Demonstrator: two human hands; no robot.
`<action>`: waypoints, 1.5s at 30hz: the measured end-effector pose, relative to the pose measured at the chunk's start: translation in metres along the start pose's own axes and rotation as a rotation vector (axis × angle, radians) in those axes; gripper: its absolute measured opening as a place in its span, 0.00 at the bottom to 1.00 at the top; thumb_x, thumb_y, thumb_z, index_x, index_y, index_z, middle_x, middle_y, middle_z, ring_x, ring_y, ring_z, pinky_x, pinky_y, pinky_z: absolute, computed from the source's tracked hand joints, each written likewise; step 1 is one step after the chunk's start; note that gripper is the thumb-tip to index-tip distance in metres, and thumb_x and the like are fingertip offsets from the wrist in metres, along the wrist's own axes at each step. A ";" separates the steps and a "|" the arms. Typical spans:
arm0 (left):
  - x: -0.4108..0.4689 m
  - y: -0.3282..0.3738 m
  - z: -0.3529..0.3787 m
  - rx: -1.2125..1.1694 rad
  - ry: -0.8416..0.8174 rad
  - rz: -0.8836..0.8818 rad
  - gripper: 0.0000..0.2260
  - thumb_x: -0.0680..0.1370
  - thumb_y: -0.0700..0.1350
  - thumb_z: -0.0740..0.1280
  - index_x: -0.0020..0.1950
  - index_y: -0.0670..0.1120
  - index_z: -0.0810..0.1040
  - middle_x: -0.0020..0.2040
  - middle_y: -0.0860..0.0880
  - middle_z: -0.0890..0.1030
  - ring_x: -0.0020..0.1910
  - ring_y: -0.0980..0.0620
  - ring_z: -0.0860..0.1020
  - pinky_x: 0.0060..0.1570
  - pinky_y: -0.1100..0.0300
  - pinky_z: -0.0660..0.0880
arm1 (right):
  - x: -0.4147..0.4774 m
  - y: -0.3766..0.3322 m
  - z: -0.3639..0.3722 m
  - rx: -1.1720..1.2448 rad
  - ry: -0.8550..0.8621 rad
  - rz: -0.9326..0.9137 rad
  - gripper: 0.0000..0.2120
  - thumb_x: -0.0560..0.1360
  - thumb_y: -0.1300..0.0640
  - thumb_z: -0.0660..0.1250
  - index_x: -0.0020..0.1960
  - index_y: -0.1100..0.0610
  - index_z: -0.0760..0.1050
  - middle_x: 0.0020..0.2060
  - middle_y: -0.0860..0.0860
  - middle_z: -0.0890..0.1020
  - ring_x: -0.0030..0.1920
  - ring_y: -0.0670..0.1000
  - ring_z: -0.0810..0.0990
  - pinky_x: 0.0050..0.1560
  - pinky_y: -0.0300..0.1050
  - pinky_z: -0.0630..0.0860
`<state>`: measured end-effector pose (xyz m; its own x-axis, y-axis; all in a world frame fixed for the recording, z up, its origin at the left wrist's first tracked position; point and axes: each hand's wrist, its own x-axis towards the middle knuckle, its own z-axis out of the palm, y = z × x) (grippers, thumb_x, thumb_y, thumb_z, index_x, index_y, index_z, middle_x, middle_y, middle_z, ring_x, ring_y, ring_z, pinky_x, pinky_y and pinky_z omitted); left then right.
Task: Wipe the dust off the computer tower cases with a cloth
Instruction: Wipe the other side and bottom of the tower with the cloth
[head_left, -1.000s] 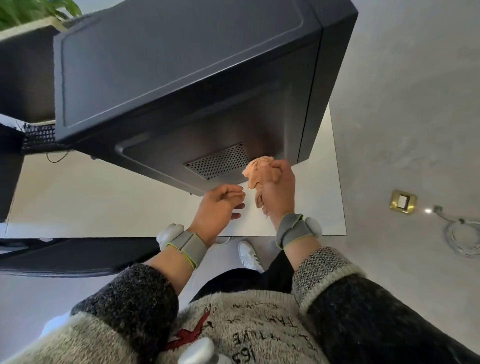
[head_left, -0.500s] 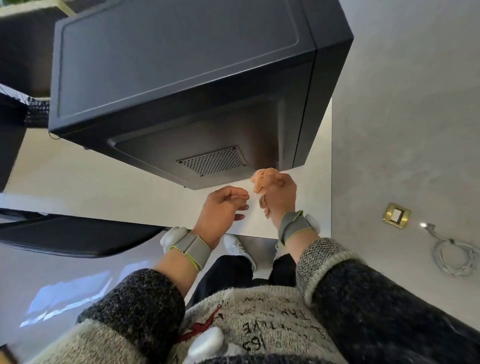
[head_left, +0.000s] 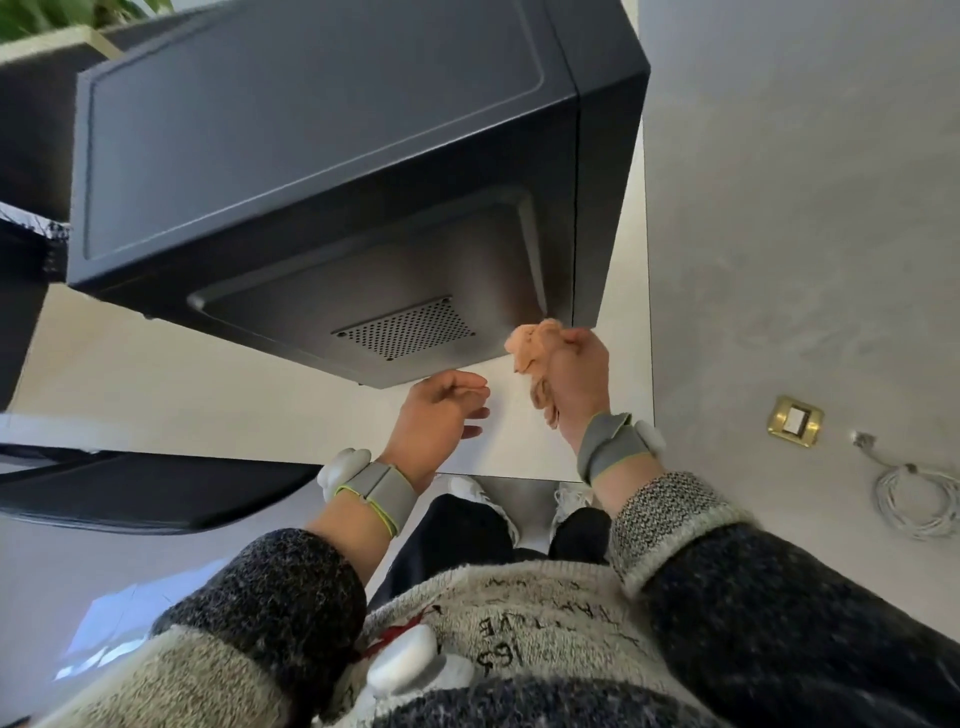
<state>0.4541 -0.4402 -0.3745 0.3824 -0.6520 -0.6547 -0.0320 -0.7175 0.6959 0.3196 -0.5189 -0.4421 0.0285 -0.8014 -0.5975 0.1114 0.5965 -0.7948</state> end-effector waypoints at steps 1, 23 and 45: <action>0.000 0.000 0.000 0.009 -0.004 -0.006 0.07 0.81 0.37 0.67 0.57 0.41 0.83 0.54 0.44 0.86 0.53 0.42 0.85 0.55 0.46 0.82 | -0.005 -0.007 -0.002 0.010 0.003 -0.047 0.14 0.80 0.44 0.67 0.47 0.56 0.76 0.36 0.64 0.84 0.20 0.56 0.71 0.23 0.42 0.64; 0.006 0.015 0.015 0.054 -0.066 0.009 0.06 0.82 0.38 0.68 0.55 0.43 0.84 0.54 0.44 0.86 0.52 0.43 0.85 0.55 0.48 0.82 | 0.023 0.015 -0.009 -0.208 0.113 -0.087 0.16 0.84 0.45 0.65 0.43 0.54 0.73 0.36 0.59 0.84 0.23 0.57 0.77 0.22 0.43 0.70; 0.009 0.003 0.001 0.044 -0.054 -0.048 0.07 0.82 0.38 0.67 0.58 0.42 0.82 0.54 0.45 0.87 0.52 0.44 0.85 0.57 0.46 0.82 | 0.022 0.022 -0.007 -0.116 0.082 -0.069 0.17 0.84 0.53 0.62 0.38 0.56 0.76 0.25 0.48 0.81 0.18 0.57 0.70 0.20 0.41 0.65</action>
<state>0.4564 -0.4485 -0.3782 0.3340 -0.6284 -0.7025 -0.0563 -0.7573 0.6506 0.3154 -0.5230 -0.4736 -0.0575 -0.8374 -0.5436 -0.0053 0.5447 -0.8386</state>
